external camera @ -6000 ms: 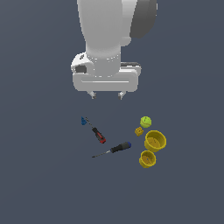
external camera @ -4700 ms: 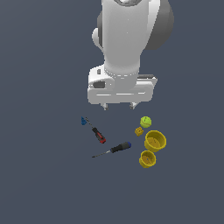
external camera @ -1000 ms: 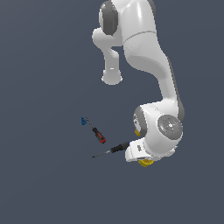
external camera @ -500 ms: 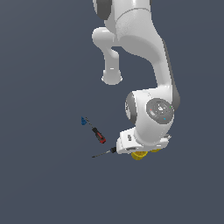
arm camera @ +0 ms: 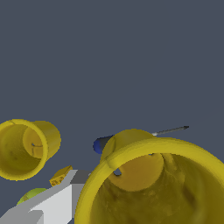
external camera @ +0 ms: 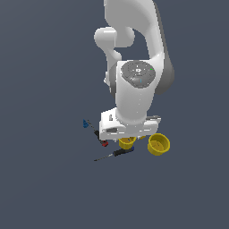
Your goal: Pick up a designated object from a clutter of objects.
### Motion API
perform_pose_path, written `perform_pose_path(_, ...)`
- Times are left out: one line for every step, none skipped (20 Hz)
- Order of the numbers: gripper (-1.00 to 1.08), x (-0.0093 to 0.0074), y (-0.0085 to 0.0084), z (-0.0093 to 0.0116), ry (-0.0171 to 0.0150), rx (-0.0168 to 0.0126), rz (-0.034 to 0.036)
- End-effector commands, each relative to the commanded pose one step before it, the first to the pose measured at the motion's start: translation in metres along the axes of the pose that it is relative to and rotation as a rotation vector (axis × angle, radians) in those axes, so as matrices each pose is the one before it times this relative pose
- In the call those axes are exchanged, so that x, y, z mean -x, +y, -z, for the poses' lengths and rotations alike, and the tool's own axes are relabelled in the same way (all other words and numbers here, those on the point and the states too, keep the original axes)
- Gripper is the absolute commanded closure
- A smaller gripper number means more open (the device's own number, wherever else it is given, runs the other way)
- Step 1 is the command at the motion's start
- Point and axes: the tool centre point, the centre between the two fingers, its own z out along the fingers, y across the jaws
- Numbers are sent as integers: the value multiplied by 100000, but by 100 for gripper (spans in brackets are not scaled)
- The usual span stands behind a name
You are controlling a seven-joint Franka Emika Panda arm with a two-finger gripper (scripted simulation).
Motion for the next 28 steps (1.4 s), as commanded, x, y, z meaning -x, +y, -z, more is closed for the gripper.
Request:
perform_pose_path(108,1047,1805,2477,162,-63,4)
perform_pose_path(108,399,710,953,0,0,0)
perform_pose_path(108,400,722,960,19,-66,3)
perform_pose_path(108,392,707,951,0,0,0)
perform_pose_path(108,388,704,948,0,0,0)
perform_pose_path(108,383,701,944,0,0,0)
perform_pose_path(108,383,711,949,23,-65,8)
perform_pose_path(108,374,700,941,0,0,0)
perform_pose_path(108,371,702,942,0,0,0)
perform_pose_path(108,359,684,918,0,0,0)
perform_pose_path(108,344,663,888,0,0,0)
perform_pose_path(108,328,642,857,0,0,0)
perform_pose_path(108,310,622,825,0,0,0)
perform_pose_path(108,290,600,791,0,0,0)
perform_pose_path(108,269,573,750,0,0,0)
perform_pose_path(108,245,533,694,0,0,0)
perform_pose_path(108,220,487,631,0,0,0)
perform_pose_path(108,199,410,589,17,65,14)
perform_pose_path(108,171,396,508,0,0,0)
perform_pose_path(108,147,352,448,0,0,0)
perform_pose_path(108,119,282,396,-7,69,2)
perform_pose_path(108,97,266,330,0,0,0)
perform_pose_path(108,73,224,272,0,0,0)
perform_pose_path(108,45,154,221,-10,68,4)
perform_pose_path(108,28,141,161,0,0,0)
perform_pose_path(108,11,100,108,0,0,0)
perform_pose_path(108,1,57,59,0,0,0)
perform_pose_path(108,-1,18,18,0,0,0)
